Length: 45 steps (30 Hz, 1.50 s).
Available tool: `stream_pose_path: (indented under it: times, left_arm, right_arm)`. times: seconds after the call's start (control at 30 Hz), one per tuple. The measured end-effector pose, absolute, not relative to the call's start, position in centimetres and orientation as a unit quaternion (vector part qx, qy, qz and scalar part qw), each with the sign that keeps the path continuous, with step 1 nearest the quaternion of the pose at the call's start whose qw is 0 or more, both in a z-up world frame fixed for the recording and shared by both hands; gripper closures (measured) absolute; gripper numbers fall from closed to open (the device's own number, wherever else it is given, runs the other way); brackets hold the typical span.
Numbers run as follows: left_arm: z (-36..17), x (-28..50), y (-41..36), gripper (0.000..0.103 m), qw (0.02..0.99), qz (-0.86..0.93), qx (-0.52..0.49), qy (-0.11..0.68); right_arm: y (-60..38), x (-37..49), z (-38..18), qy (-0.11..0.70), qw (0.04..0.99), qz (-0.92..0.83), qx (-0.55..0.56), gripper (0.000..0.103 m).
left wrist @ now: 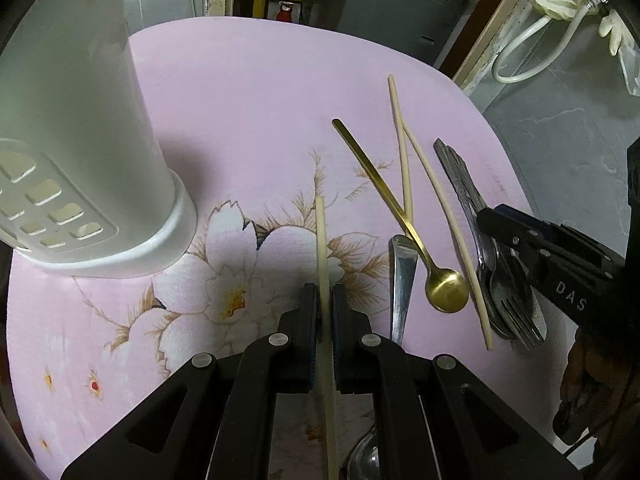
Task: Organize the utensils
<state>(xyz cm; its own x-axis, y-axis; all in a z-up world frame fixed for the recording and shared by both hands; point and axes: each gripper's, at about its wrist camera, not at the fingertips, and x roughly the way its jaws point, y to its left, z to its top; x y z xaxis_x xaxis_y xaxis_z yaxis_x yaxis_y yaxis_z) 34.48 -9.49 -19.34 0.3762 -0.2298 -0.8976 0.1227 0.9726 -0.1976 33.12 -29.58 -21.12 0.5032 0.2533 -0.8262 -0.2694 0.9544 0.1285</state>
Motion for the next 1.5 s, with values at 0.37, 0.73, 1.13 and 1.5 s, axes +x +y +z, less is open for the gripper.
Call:
stream_pose_path:
  times: [0.37,0.73,1.13,1.5]
  left_arm:
    - [-19.5,34.8,-9.7,0.099,0.83,-0.105,-0.049,0.546]
    - [-19.5,34.4,-9.9,0.099,0.833,-0.101,-0.034,0.542]
    - [-19.6,34.1,-10.7,0.101,0.838,-0.103,-0.02,0.536]
    - [-19.4,33.5,-9.8,0.101,0.843,-0.097,-0.06,0.527]
  right_arm:
    - [-31.1,32.3,-20.7,0.482,0.857,0.183,0.014,0.084]
    - [-30.1,32.6,-20.9,0.482,0.858,0.179,0.002,0.083]
    - [-32.6,34.2,-21.3,0.492,0.849,0.167,0.088,0.091]
    - [-34.2,33.6,-21.2,0.499,0.844,0.161,0.113,0.09]
